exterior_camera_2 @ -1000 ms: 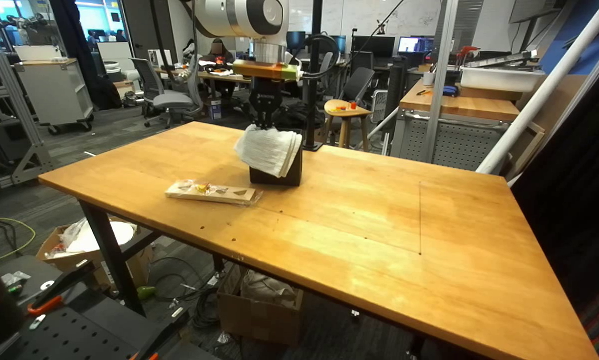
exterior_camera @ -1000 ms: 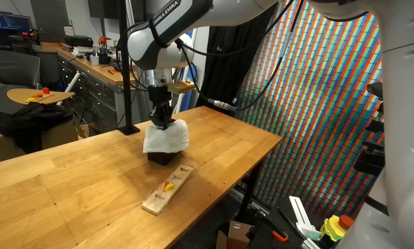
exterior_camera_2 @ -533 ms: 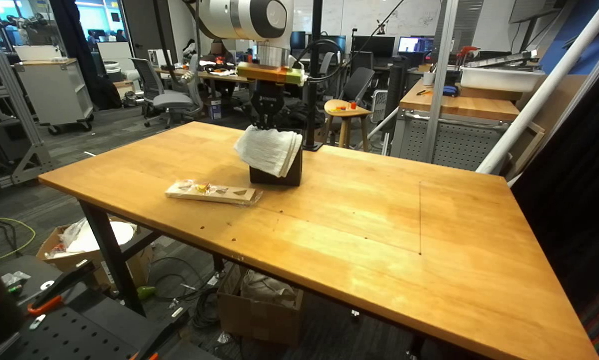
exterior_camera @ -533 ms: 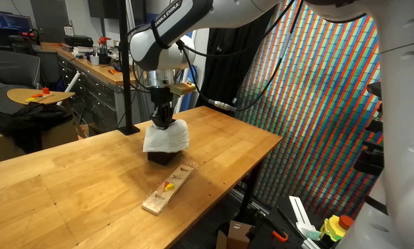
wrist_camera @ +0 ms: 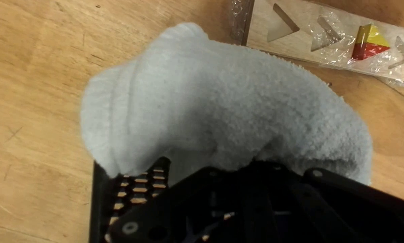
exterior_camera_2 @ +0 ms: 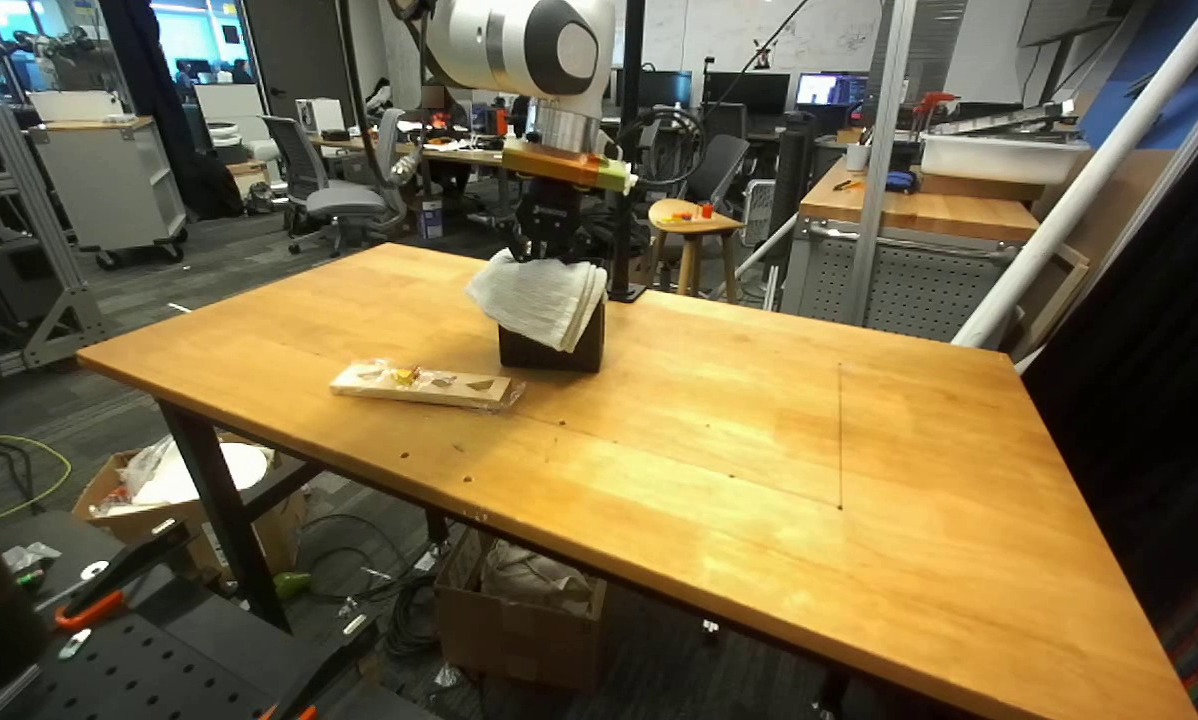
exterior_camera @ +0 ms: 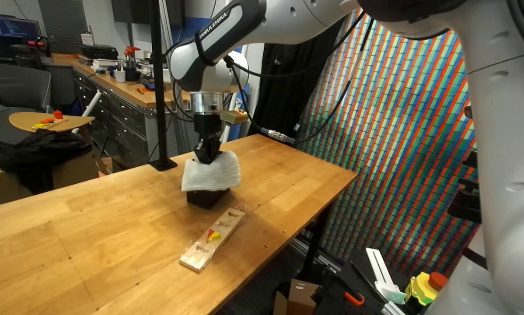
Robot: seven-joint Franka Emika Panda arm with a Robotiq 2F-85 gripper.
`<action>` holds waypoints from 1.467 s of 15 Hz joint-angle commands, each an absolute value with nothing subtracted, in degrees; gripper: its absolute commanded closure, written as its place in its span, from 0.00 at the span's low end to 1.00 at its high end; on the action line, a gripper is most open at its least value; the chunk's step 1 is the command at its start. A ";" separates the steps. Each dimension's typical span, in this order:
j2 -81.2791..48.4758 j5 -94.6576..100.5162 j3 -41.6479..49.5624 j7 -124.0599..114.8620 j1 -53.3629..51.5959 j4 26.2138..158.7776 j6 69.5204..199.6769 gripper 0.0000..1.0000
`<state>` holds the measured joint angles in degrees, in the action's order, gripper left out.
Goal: Pick the cloth and shove it in the black box
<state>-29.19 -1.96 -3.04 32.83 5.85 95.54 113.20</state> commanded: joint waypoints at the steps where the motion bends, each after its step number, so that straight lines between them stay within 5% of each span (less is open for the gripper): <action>1: -34.09 -3.03 -4.28 36.77 7.26 88.29 107.67 1.00; 8: -37.33 -2.89 -4.17 38.16 7.44 82.40 101.18 1.00; 22: -21.22 -1.94 -3.27 31.45 5.47 89.46 103.11 1.00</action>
